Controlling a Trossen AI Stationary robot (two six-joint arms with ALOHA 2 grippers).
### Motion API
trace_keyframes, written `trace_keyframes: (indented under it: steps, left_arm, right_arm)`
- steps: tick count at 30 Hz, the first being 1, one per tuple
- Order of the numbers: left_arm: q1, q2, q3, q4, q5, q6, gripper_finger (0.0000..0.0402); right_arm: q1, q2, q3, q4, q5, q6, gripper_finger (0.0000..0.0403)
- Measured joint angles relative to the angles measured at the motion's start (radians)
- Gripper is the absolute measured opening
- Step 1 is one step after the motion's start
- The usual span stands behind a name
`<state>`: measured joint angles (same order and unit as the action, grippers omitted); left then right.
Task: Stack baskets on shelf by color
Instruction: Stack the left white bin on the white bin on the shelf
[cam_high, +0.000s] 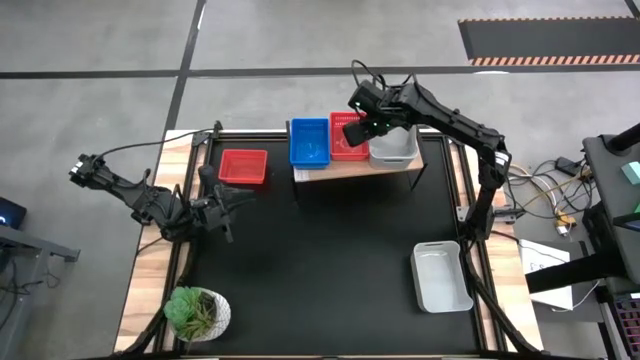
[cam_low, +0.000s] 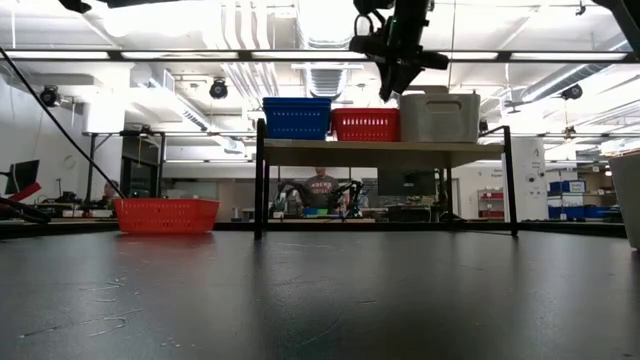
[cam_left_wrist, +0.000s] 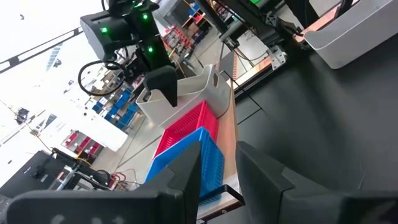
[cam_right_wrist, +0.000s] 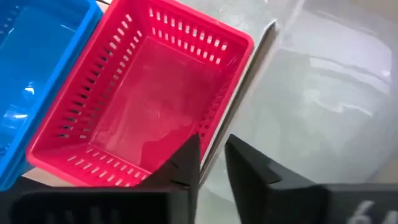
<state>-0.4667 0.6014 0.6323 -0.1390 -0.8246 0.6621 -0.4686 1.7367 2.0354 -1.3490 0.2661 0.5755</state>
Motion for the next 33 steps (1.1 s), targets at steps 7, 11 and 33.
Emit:
trace_keyframes:
  steps: [7,11,33]
  left_arm:
    - [0.0,0.0,0.0,0.0,0.0,0.0,0.0083]
    - [0.0,0.0,0.0,0.0,0.001,0.0,0.0083]
    - [0.0,0.065,0.005,0.082,0.053,0.053,0.0083]
  right_arm:
    - [0.0,-0.014,0.002,-0.001,0.003,0.013,0.0013]
    - [0.0,-0.015,0.027,-0.002,-0.004,0.027,0.0013]
    - [-0.097,-0.011,0.315,-0.222,-0.246,0.007,0.0011]
